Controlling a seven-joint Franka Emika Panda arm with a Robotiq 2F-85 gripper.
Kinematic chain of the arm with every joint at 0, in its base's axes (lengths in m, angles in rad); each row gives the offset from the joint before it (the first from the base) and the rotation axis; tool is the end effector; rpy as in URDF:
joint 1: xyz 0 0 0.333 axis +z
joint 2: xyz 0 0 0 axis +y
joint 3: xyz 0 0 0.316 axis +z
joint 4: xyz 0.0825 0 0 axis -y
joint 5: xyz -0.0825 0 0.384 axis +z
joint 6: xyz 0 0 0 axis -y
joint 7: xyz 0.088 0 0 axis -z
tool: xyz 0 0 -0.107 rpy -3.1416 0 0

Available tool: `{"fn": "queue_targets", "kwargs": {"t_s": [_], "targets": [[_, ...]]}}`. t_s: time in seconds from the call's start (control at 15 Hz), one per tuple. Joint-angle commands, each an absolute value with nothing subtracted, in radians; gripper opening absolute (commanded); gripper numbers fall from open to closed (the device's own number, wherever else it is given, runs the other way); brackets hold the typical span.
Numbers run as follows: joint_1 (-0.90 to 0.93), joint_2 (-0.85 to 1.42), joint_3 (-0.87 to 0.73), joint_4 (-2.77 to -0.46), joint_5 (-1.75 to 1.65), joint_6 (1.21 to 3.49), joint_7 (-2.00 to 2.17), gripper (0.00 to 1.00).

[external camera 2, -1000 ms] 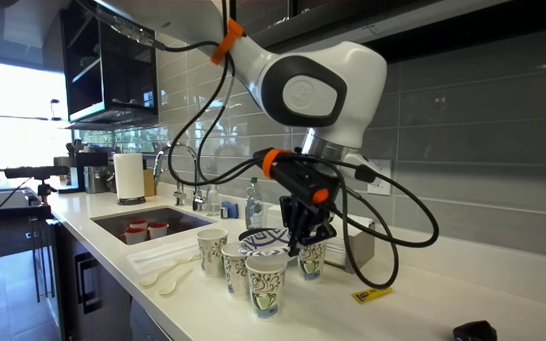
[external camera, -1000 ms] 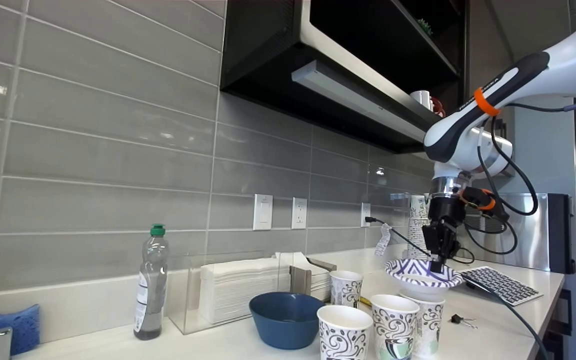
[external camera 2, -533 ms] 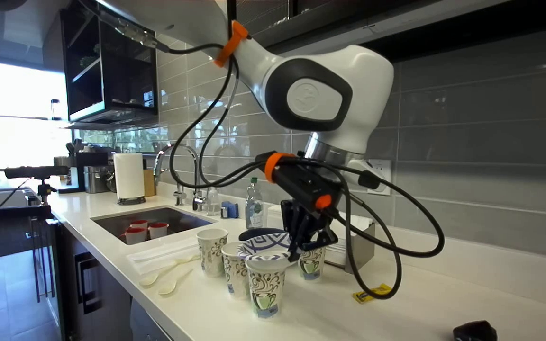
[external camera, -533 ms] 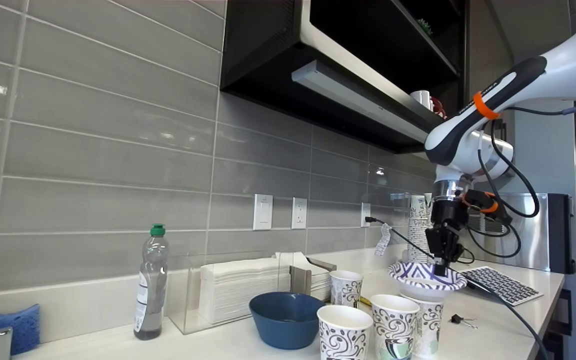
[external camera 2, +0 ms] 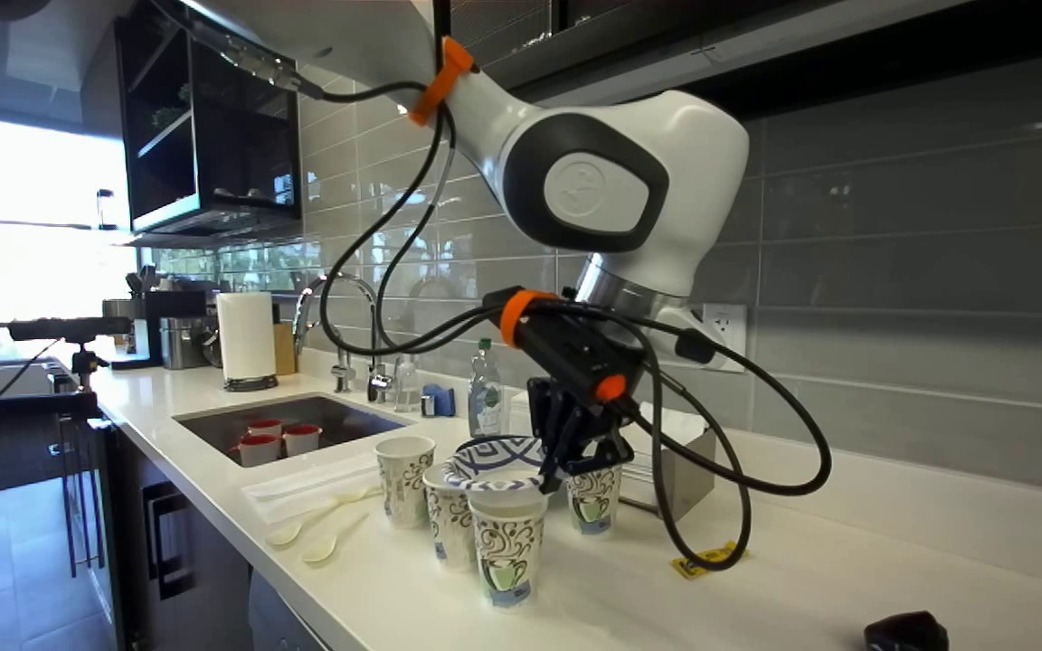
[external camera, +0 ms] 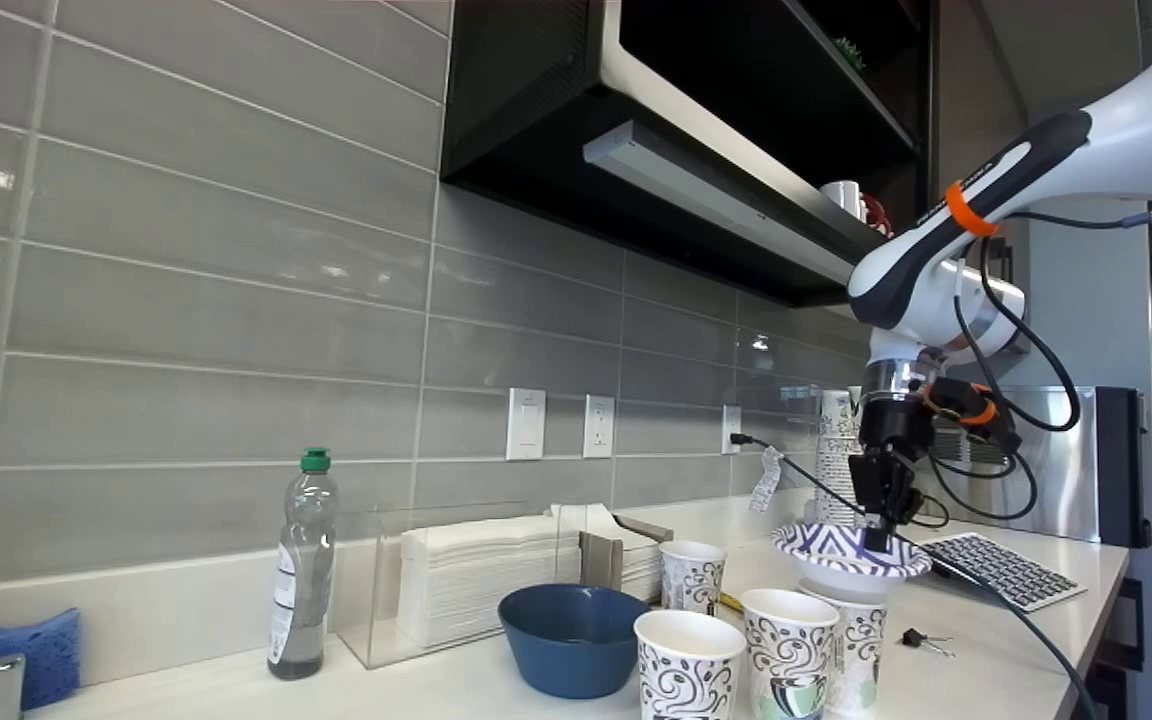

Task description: Put the bowl on top of the coffee cup on the front right.

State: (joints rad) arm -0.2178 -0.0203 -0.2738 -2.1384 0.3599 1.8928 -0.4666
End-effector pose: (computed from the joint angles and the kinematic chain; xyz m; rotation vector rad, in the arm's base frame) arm 0.4628 -0.2188 0.4011 -2.7320 0.2444 0.0633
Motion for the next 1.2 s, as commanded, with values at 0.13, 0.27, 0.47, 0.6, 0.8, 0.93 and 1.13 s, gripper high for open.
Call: {"fn": "queue_targets", "kwargs": {"t_s": [0.13, 0.27, 0.47, 0.6, 0.8, 0.93, 1.13], "targets": [[-0.226, -0.017, -0.266, -2.132, 0.406, 1.886, -0.493, 0.01], [-0.226, -0.016, -0.266, -2.135, 0.397, 1.895, -0.492, 0.01], [-0.226, -0.013, -0.266, -2.136, 0.392, 1.898, -0.492, 0.01], [-0.225, -0.013, -0.265, -2.138, 0.389, 1.9, -0.493, 0.01], [-0.226, -0.008, -0.265, -2.14, 0.386, 1.908, -0.492, 0.01], [-0.227, -0.007, -0.265, -2.14, 0.388, 1.91, -0.493, 0.01], [-0.227, -0.005, -0.265, -2.14, 0.39, 1.911, -0.493, 0.01]]}}
